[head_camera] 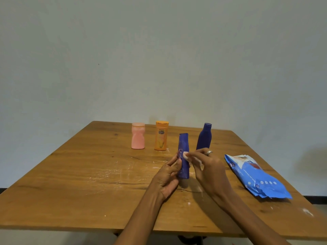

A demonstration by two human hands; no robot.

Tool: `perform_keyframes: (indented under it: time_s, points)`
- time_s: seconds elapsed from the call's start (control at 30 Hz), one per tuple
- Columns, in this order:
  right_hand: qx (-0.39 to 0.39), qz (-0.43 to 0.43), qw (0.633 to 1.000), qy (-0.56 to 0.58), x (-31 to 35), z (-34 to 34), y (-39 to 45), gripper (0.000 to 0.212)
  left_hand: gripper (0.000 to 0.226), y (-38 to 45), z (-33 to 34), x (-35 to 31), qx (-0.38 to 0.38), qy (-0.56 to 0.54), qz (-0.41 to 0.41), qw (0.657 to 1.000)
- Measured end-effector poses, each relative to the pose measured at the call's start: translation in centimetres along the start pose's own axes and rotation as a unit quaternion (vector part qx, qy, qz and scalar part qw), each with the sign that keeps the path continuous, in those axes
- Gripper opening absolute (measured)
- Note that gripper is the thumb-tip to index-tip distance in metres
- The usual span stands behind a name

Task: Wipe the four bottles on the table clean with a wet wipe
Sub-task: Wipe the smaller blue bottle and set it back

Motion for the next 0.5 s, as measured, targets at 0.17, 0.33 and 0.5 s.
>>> perform_keyframes:
  time_s: [0.17, 0.33, 0.5]
  points:
    - [-0.053, 0.032, 0.998, -0.001, -0.6, -0.5, 2.9, 0.030, 0.058, -0.2, 0.3, 0.0, -0.020, 0.053, -0.009, 0.998]
    - [-0.019, 0.026, 0.999, -0.001, -0.8, 0.2, 2.7, 0.029, 0.053, -0.3, 0.5, -0.1, -0.010, 0.066, 0.004, 0.998]
    - [0.036, 0.034, 0.998, 0.032, 0.3, 1.1, -0.6, 0.032, 0.048, -0.4, 0.1, -0.4, -0.028, -0.004, 0.014, 0.999]
Point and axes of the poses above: each hand's wrist, its own y-axis towards the middle knuckle, its own z-axis out of the palm, x = y × z, the point moved 4 cm from there along y, towards the middle knuckle, and after that the axes turned 1 degree about -z, right-handed, at the moved point
